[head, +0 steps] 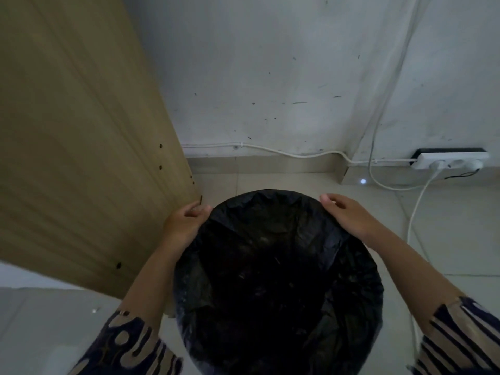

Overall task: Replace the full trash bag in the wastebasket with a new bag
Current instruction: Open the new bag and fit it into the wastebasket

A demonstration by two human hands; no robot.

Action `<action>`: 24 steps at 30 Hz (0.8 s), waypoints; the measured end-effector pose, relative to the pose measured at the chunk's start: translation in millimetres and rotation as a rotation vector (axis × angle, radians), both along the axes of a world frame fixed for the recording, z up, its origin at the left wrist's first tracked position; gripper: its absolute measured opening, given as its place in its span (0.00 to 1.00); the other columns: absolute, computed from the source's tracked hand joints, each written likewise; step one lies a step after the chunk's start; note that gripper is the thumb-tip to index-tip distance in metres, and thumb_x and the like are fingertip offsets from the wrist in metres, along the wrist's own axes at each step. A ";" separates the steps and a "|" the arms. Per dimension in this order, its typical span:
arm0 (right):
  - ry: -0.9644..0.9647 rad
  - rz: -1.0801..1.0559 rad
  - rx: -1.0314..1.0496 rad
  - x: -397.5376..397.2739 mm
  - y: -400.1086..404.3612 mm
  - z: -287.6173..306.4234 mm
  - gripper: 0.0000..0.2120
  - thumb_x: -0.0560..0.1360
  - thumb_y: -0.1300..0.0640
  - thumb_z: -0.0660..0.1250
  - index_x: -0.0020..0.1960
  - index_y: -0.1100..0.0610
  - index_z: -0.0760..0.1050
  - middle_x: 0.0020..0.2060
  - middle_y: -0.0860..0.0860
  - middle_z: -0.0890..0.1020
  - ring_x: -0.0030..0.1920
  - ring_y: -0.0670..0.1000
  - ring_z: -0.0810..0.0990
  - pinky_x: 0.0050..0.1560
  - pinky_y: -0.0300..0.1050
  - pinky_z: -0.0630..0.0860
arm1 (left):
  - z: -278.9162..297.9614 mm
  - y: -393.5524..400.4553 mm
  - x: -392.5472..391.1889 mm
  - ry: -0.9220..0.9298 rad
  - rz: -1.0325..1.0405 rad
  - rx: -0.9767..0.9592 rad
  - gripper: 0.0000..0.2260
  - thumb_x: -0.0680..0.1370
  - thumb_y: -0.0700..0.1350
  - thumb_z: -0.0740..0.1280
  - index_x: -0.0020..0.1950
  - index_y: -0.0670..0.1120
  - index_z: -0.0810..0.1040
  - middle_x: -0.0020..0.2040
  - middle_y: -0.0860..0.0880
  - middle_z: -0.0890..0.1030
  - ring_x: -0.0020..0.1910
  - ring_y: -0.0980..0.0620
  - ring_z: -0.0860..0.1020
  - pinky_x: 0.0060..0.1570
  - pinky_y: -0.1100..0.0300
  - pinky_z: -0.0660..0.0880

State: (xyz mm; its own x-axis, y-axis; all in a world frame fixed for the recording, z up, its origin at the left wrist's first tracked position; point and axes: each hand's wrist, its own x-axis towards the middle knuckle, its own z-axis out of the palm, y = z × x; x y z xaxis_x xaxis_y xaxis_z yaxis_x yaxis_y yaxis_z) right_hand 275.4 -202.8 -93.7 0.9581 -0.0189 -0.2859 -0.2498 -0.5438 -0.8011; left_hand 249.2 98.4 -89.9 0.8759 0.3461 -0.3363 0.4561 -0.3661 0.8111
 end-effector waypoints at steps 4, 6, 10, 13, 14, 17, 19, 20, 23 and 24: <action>0.028 -0.108 -0.069 -40.0 -20.6 -5.4 0.20 0.76 0.44 0.59 0.61 0.56 0.73 0.53 0.54 0.77 0.52 0.52 0.74 0.53 0.45 0.68 | 1.3 11.6 -53.8 0.016 0.058 0.128 0.21 0.79 0.57 0.54 0.62 0.44 0.73 0.56 0.45 0.75 0.60 0.42 0.73 0.54 0.54 0.67; 0.019 -0.197 -0.025 -66.7 -24.6 -7.3 0.19 0.76 0.45 0.58 0.59 0.57 0.74 0.53 0.55 0.78 0.51 0.52 0.74 0.52 0.45 0.67 | -4.3 11.1 -88.0 -0.007 0.114 0.103 0.18 0.80 0.56 0.52 0.48 0.46 0.75 0.48 0.45 0.76 0.56 0.40 0.75 0.54 0.50 0.70; 0.127 -0.374 0.193 -121.3 -24.7 -9.3 0.19 0.76 0.44 0.59 0.55 0.58 0.75 0.49 0.55 0.79 0.48 0.54 0.76 0.47 0.46 0.71 | -1.1 1.4 -133.8 0.116 0.296 -0.290 0.16 0.79 0.58 0.53 0.44 0.52 0.75 0.44 0.50 0.78 0.48 0.45 0.77 0.50 0.51 0.74; 0.287 -0.432 0.465 -153.1 -18.7 -9.1 0.16 0.76 0.45 0.59 0.50 0.57 0.75 0.46 0.53 0.81 0.47 0.54 0.78 0.41 0.46 0.74 | -3.2 -7.5 -154.6 0.255 0.360 -0.585 0.12 0.78 0.54 0.58 0.55 0.49 0.72 0.47 0.50 0.76 0.49 0.48 0.74 0.53 0.51 0.70; 0.300 -0.445 0.534 -158.6 -17.5 -10.5 0.15 0.77 0.47 0.59 0.49 0.57 0.76 0.45 0.53 0.81 0.47 0.54 0.78 0.40 0.46 0.74 | -2.9 -11.7 -159.0 0.281 0.360 -0.650 0.11 0.78 0.52 0.60 0.56 0.47 0.72 0.47 0.49 0.76 0.48 0.48 0.74 0.53 0.50 0.69; 0.293 -0.522 0.685 -166.1 -16.1 -11.1 0.14 0.77 0.52 0.59 0.48 0.62 0.76 0.45 0.55 0.81 0.45 0.53 0.79 0.39 0.46 0.74 | -7.1 -18.2 -168.4 0.260 0.339 -0.756 0.10 0.78 0.45 0.61 0.58 0.43 0.73 0.52 0.46 0.77 0.45 0.49 0.74 0.52 0.51 0.69; 0.314 -0.567 0.765 -163.3 -15.0 -10.9 0.13 0.78 0.53 0.59 0.47 0.62 0.76 0.45 0.55 0.80 0.45 0.52 0.78 0.39 0.46 0.73 | -11.3 -16.9 -169.1 0.206 0.353 -0.797 0.08 0.78 0.43 0.61 0.54 0.41 0.75 0.56 0.44 0.76 0.46 0.49 0.75 0.50 0.52 0.71; 0.329 -0.580 0.801 -162.9 -15.2 -9.9 0.13 0.78 0.52 0.59 0.47 0.61 0.76 0.46 0.56 0.80 0.45 0.52 0.78 0.40 0.47 0.73 | -12.7 -16.2 -169.0 0.184 0.360 -0.819 0.07 0.78 0.43 0.61 0.52 0.41 0.76 0.57 0.43 0.76 0.47 0.49 0.75 0.47 0.53 0.73; 0.349 -0.607 0.876 -168.4 -13.0 -7.0 0.16 0.77 0.49 0.59 0.54 0.61 0.75 0.51 0.56 0.80 0.50 0.53 0.78 0.46 0.48 0.74 | -15.4 -16.7 -169.1 0.126 0.378 -0.919 0.10 0.80 0.43 0.58 0.53 0.39 0.75 0.60 0.42 0.75 0.48 0.48 0.75 0.49 0.53 0.72; 0.358 -0.612 0.876 -175.1 -10.5 -4.6 0.17 0.76 0.48 0.59 0.55 0.61 0.74 0.50 0.55 0.80 0.49 0.53 0.78 0.47 0.48 0.74 | -15.1 -19.1 -170.5 0.107 0.389 -0.940 0.11 0.80 0.43 0.58 0.56 0.38 0.74 0.60 0.42 0.75 0.48 0.49 0.75 0.52 0.52 0.71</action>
